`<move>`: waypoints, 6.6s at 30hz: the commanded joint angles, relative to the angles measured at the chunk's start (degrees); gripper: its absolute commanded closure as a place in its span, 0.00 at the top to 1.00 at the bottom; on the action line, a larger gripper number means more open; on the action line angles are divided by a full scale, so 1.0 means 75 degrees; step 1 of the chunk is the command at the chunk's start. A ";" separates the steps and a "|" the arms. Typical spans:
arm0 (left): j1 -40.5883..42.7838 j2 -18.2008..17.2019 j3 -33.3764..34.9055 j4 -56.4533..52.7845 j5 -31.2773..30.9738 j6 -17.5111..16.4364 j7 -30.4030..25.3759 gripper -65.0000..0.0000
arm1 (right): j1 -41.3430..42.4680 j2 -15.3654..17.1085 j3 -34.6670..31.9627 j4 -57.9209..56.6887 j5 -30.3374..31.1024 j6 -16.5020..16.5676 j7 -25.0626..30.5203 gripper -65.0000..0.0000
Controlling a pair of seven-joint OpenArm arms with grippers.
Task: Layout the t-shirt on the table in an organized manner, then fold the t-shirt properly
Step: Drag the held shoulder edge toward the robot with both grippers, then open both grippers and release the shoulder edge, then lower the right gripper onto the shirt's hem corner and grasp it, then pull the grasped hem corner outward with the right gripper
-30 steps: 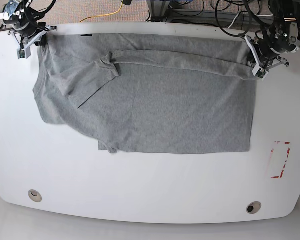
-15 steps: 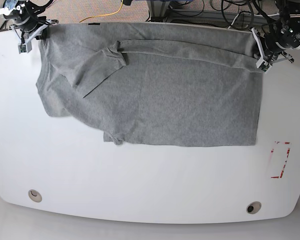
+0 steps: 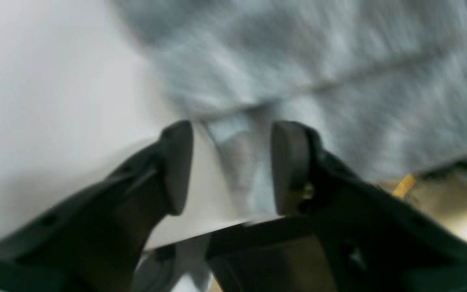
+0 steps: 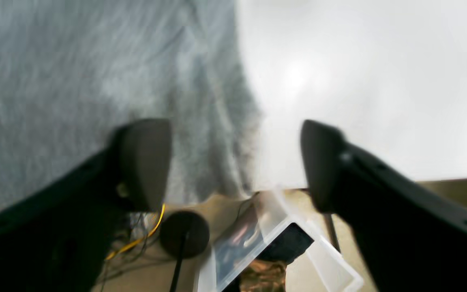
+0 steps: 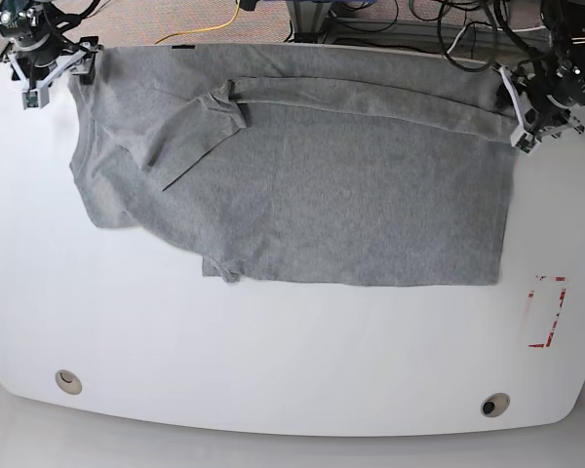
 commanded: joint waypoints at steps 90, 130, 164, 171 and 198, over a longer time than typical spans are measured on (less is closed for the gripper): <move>-0.4489 0.1275 0.0860 0.0774 0.1609 -0.0008 0.1448 0.47 | 0.5215 0.0900 -0.2944 -0.2837 -0.0678 -0.0004 0.0391 0.06; -0.4231 0.1287 0.0860 0.0762 0.1609 -0.0008 0.1436 0.47 | 0.4747 -0.0038 -0.2862 -0.0540 -0.0760 -0.0004 -0.0957 0.81; -0.4137 0.1287 0.0860 0.0762 0.1609 -0.0008 0.1436 0.47 | 0.6985 -0.0319 -0.3882 -0.6014 -0.0748 -0.0004 0.1189 0.61; -0.4137 0.1275 0.0860 0.0762 0.1609 -0.0008 0.1436 0.47 | 0.7067 -0.0319 -0.3894 -0.6037 -0.0748 -0.0004 0.1388 0.60; -0.4137 0.1240 0.0860 0.0762 0.1609 -0.0008 0.1436 0.47 | 0.7642 -0.0284 -0.3894 -0.7034 -0.0760 -0.0004 0.2150 0.60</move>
